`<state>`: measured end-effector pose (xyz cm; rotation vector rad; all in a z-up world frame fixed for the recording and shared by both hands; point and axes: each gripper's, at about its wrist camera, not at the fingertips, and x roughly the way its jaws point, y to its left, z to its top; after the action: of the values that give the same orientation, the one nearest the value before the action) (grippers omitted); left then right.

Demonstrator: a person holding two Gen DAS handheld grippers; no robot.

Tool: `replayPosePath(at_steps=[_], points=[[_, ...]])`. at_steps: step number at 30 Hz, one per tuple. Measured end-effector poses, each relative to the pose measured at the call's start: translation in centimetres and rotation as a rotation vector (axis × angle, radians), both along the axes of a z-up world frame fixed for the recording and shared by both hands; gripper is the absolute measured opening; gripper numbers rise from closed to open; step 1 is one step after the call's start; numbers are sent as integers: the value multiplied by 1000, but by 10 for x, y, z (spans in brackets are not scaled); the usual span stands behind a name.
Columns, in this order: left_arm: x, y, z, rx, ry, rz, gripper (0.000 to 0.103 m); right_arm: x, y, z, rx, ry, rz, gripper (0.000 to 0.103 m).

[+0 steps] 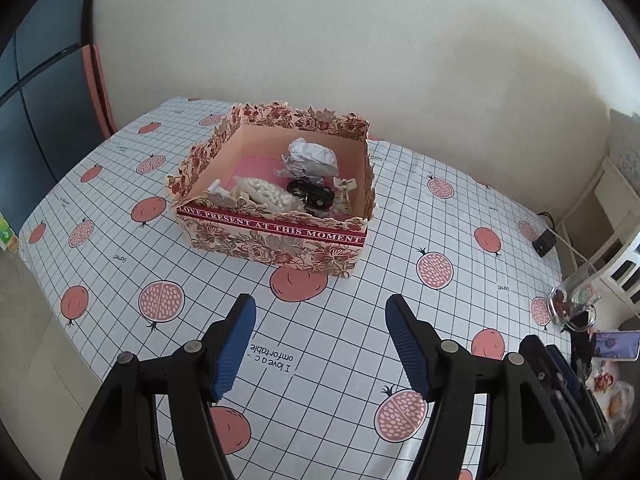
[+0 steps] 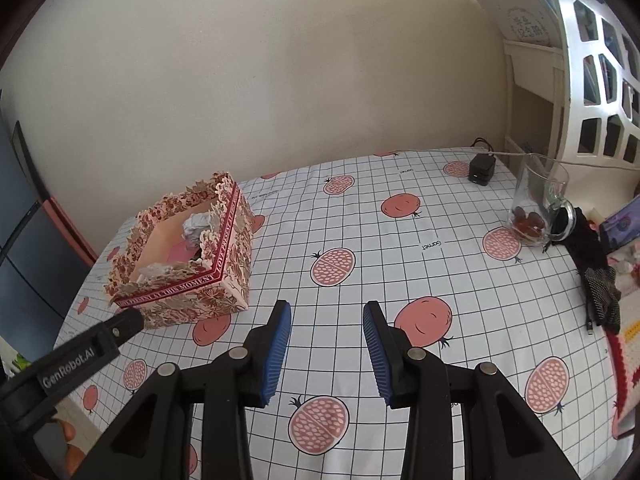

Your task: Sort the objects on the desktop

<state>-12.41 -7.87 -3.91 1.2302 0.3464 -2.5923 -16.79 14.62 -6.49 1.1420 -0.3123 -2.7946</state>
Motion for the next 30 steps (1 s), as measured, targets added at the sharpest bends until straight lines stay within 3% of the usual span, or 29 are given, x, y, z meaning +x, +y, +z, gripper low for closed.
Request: replayPosePath(at_steps=[3,5,7,11,25,28,30], points=[[9,2,2,-16,21,-8,69,7,1,11,23,33,1,41],[13,3,4,-37,31,1,69,15,2,17,32,64,-8,51],[18,6,6,-69,50,20,69,21,2,21,33,84,-19,54],[23,15,9,-66,76,-22,76,25,-2,24,28,82,15,58],[38,27,22,-164,106,-10,80,40,-14,32,87,127,14,72],[41,22,23,-158,114,14,95,41,-10,33,85,127,-9,76],[42,19,24,-145,124,21,98,43,-8,34,85,133,-24,80]])
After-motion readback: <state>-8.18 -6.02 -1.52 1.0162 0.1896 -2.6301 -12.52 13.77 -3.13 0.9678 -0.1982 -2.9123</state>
